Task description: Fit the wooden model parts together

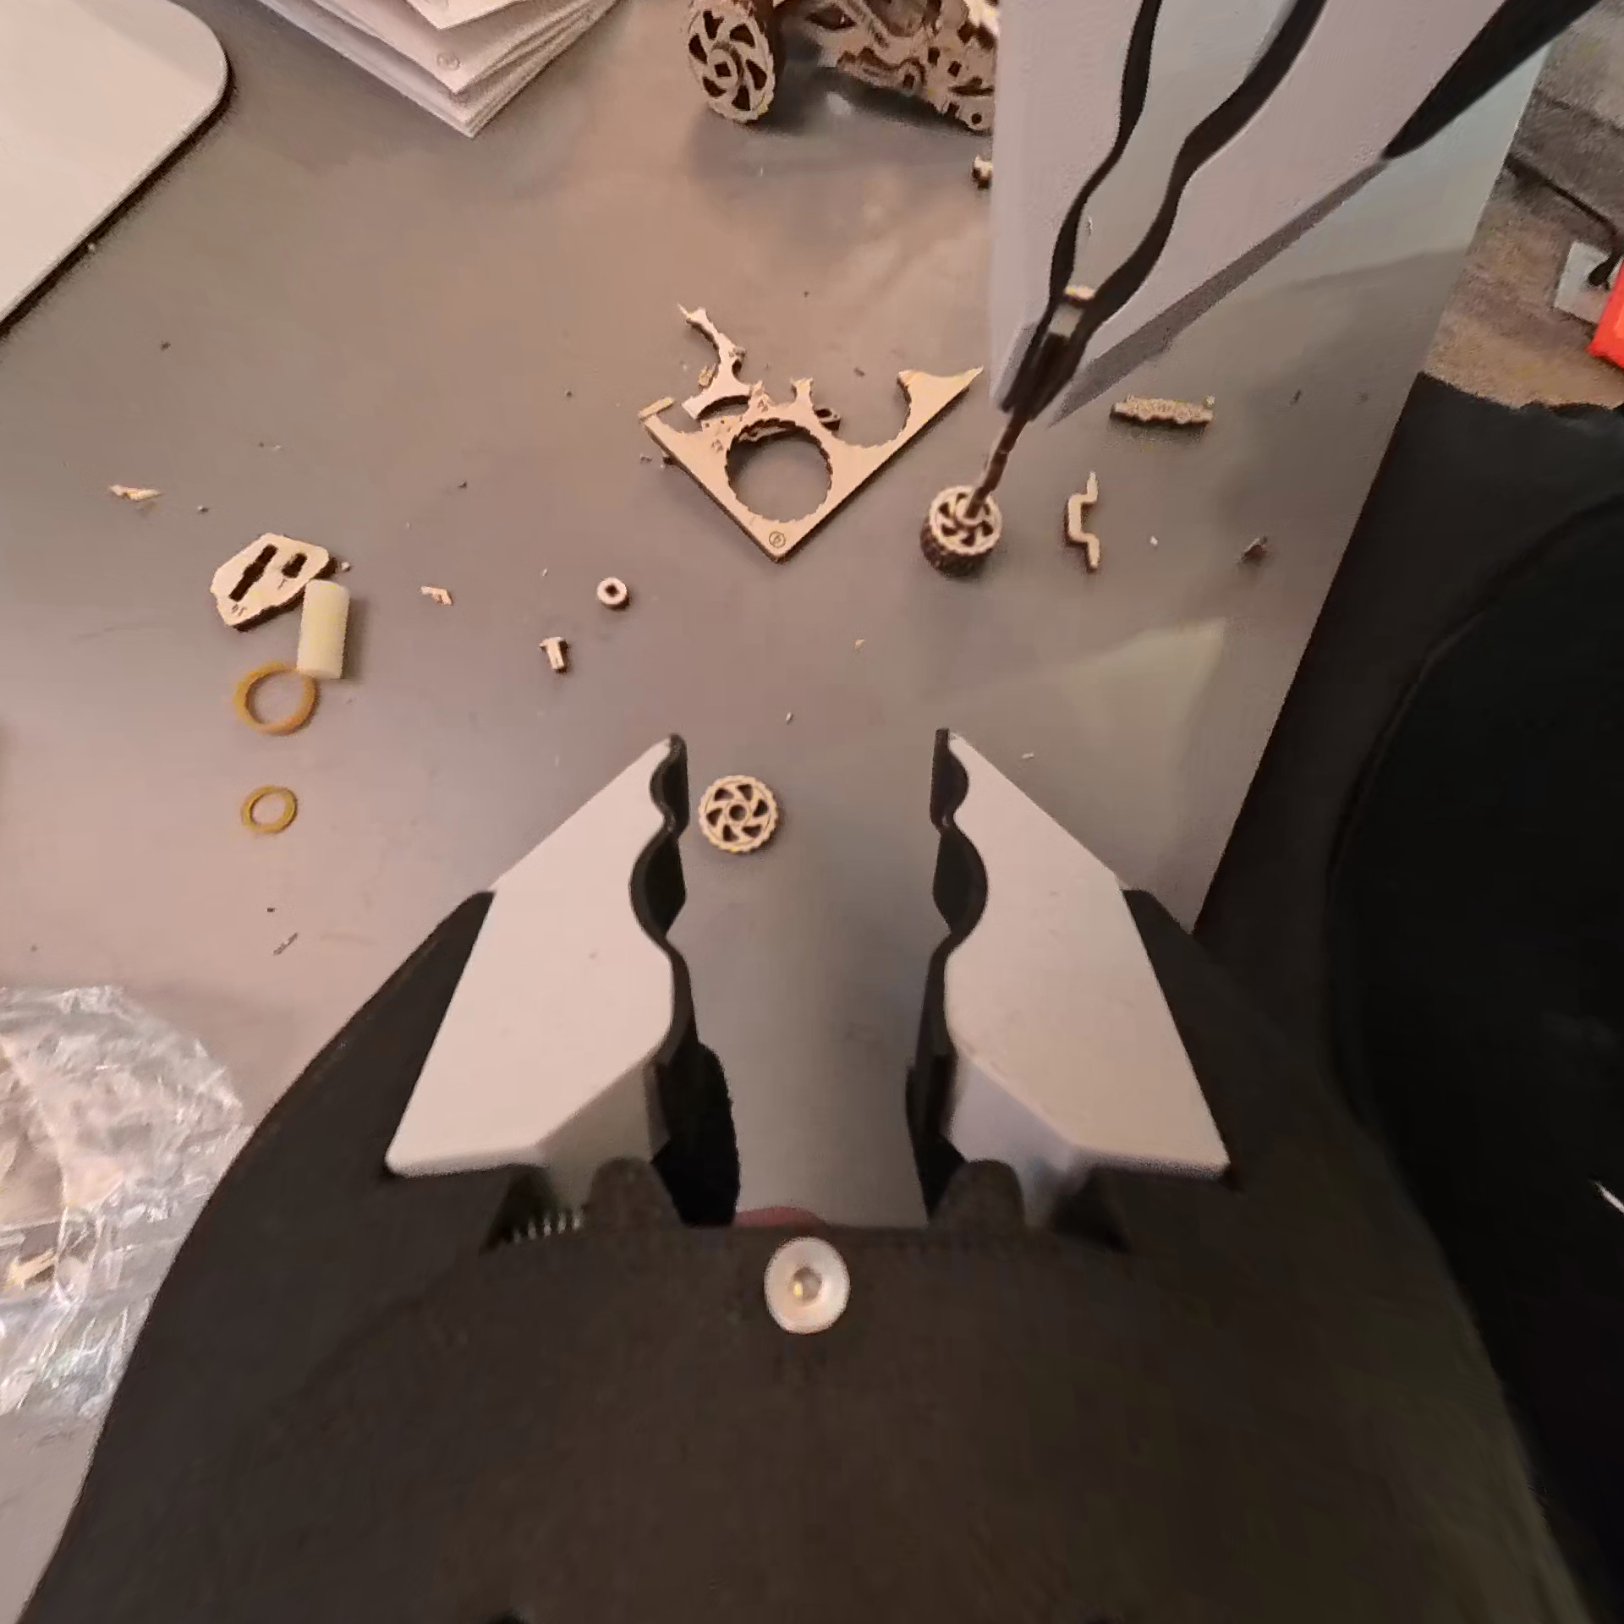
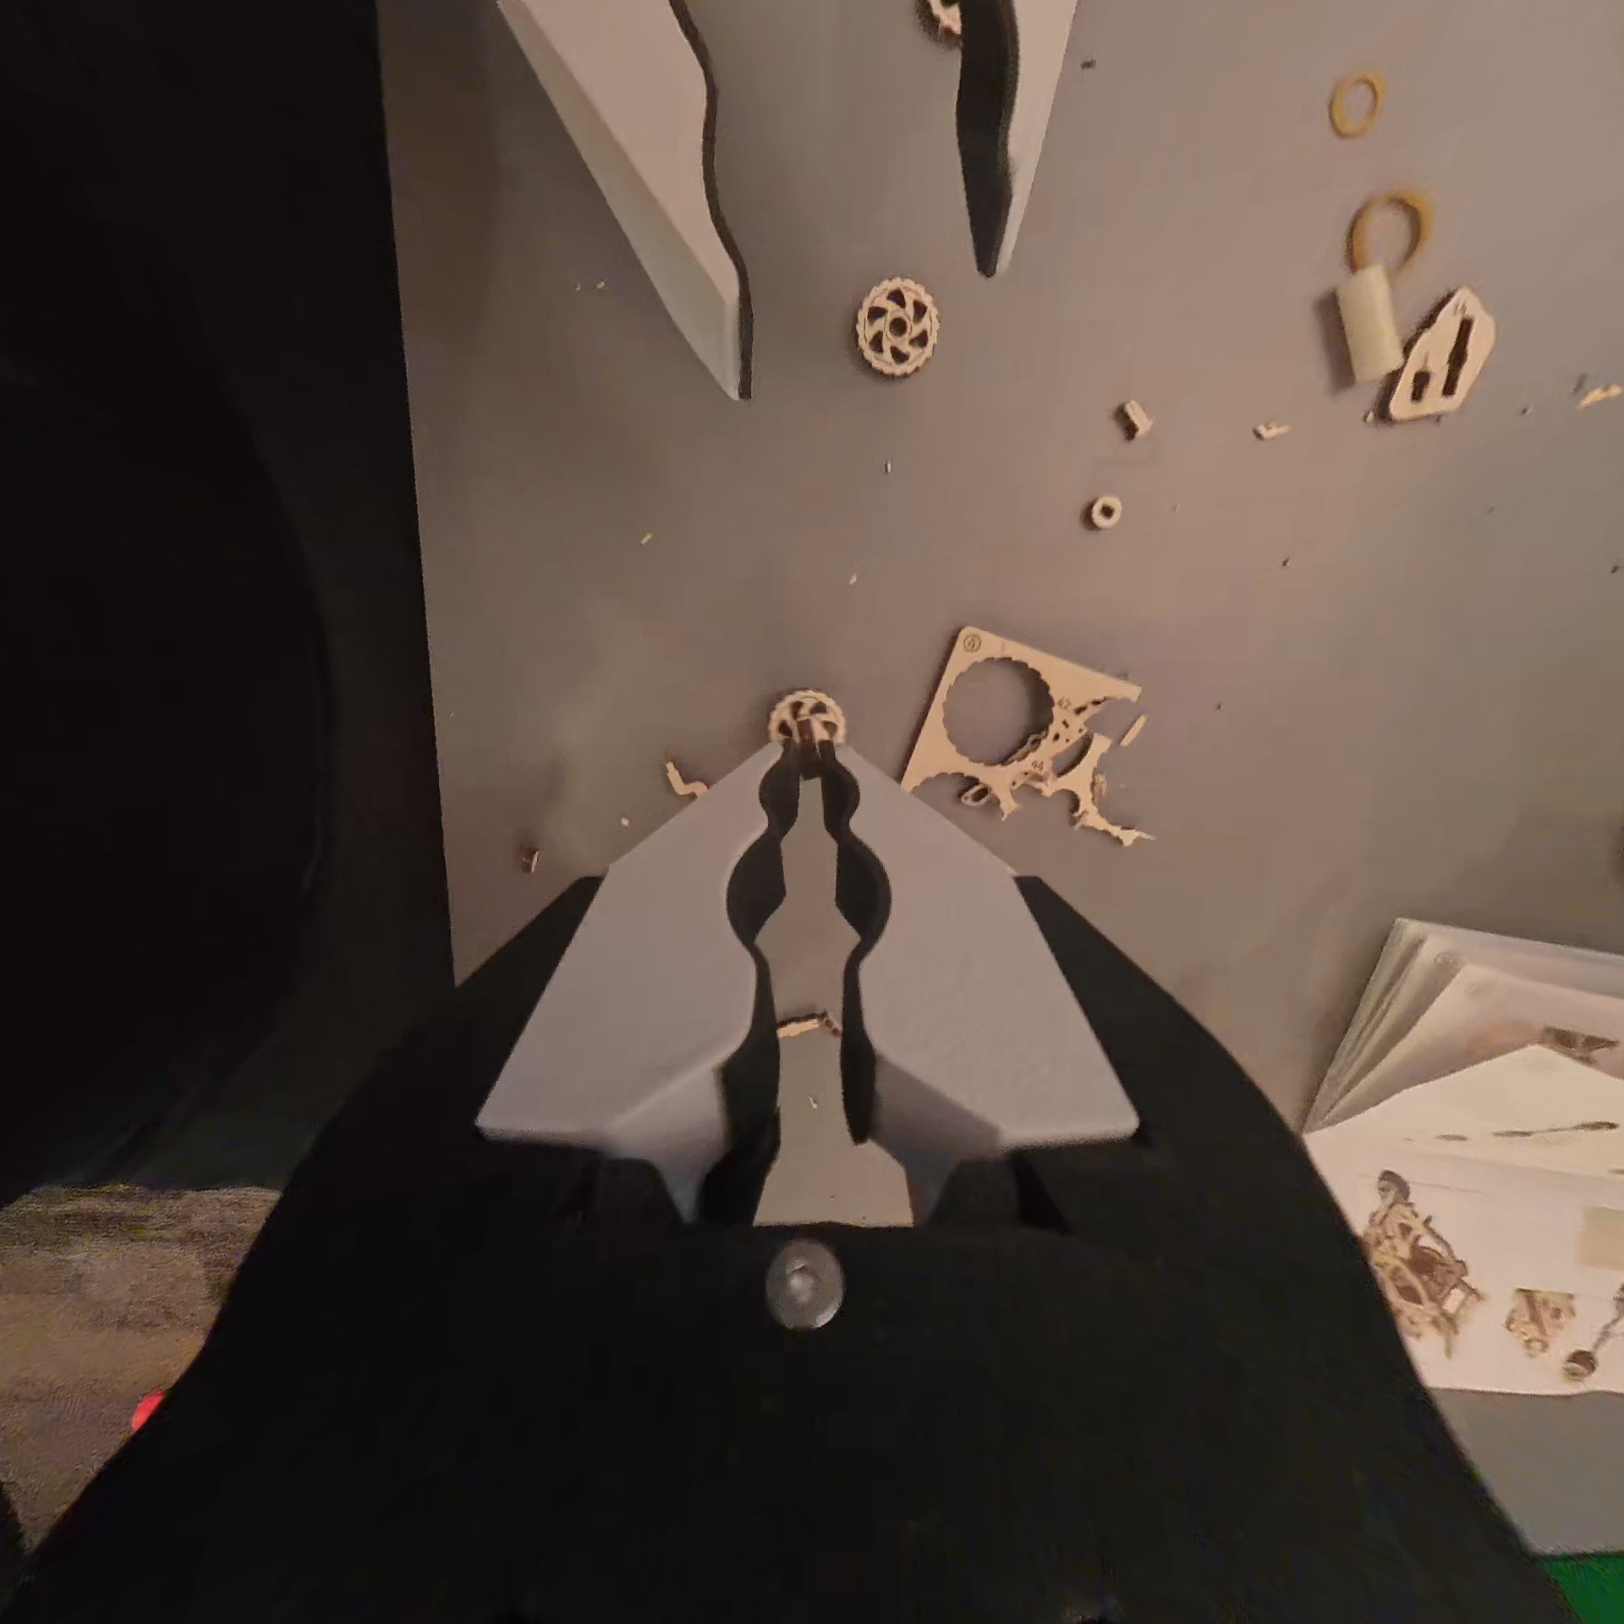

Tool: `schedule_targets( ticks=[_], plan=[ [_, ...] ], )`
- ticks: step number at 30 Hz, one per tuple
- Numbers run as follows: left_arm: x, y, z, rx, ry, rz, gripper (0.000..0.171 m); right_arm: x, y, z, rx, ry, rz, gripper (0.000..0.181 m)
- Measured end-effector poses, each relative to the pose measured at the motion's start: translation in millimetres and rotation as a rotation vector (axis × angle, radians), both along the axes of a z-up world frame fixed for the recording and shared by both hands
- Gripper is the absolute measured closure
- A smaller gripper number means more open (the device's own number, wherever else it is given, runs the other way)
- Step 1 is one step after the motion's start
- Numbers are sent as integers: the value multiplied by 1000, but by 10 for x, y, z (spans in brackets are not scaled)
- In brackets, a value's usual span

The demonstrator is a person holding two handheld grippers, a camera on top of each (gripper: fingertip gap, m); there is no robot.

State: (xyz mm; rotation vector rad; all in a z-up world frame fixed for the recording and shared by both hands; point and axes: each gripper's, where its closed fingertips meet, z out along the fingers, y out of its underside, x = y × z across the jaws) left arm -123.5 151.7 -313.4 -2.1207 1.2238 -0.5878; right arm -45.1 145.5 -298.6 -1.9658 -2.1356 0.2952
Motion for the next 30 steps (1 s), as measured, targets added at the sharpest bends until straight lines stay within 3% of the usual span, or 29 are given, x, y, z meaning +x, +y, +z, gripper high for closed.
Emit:
schedule_targets(
  ticks=[9,18,22,30],
  plan=[
    [-153,23,-161,44,127,-20,116,7,-16,87,-33,49,-45,166],
    [-231,107,-369,66,225,14,122,100,18,460,-58,289,-168,163],
    [-133,103,-393,61,201,-9,150,234,9,529,-72,363,-241,164],
    [-91,133,-310,132,197,-13,153,410,-66,407,-138,450,-300,163]
  ],
)
